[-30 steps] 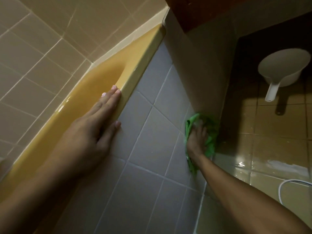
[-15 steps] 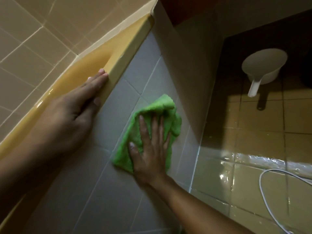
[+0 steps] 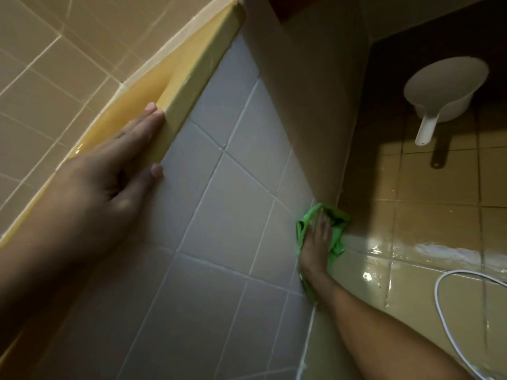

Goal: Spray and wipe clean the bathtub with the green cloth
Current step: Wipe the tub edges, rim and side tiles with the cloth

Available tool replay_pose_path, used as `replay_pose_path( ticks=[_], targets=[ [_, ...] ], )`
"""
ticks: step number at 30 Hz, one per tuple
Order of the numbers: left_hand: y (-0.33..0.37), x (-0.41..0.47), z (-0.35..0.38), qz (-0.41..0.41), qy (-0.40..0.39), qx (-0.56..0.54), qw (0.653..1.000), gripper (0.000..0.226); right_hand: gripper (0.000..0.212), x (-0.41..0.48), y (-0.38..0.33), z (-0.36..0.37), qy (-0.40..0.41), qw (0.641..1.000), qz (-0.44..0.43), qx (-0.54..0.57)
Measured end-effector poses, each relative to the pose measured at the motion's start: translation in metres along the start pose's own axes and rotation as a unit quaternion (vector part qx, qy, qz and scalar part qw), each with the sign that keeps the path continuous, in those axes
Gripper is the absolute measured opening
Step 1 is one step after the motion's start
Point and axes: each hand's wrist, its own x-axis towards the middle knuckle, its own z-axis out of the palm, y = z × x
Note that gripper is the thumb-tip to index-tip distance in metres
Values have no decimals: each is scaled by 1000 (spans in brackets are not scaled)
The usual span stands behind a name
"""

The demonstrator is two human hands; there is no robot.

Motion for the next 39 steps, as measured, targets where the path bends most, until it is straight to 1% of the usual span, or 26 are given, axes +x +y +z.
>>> replay_pose_path(
  ticks=[4,6,9,12,16,19,23,27,30,32,35,37,39],
  targets=[
    [6,-4,-2,-15,16,39,999,58,59,13,-41,-2,-19,997,68,-14],
    [8,-5,-2,-20,19,42,999,59,59,13,-70,-3,-33,998,56,-8],
    [13,-6,-4,-22,16,35,999,62,62,2,-126,-4,-36,999,-32,6],
    [16,-12,-4,-41,19,33,998,61,66,-20,-189,-2,-38,992,-122,13],
    [17,-24,-6,-40,31,10,999,55,68,-70,-253,0,-49,969,-242,-4],
    [16,-35,-8,-42,45,-36,997,55,68,-110,-270,2,-50,948,-315,-22],
    [16,-54,-10,-43,62,-51,996,51,68,-142,-248,6,-44,941,-334,-30],
    [9,-69,-12,-42,56,-54,996,46,66,-149,-188,6,-39,947,-316,-44],
    [5,-72,-13,-43,42,-56,997,47,65,-140,-129,4,-34,961,-269,-44],
    [5,-73,-13,-47,40,-43,997,55,65,-127,-95,5,-31,971,-235,-39],
    [10,-73,-12,-43,44,-22,998,58,66,-93,-43,7,-18,986,-161,-34],
    [12,-71,-12,-48,44,-16,998,60,68,-64,-7,9,-23,993,-103,-59],
    [13,-70,-12,-52,41,-15,998,58,60,-41,18,10,-20,996,-61,-67]
  ],
)
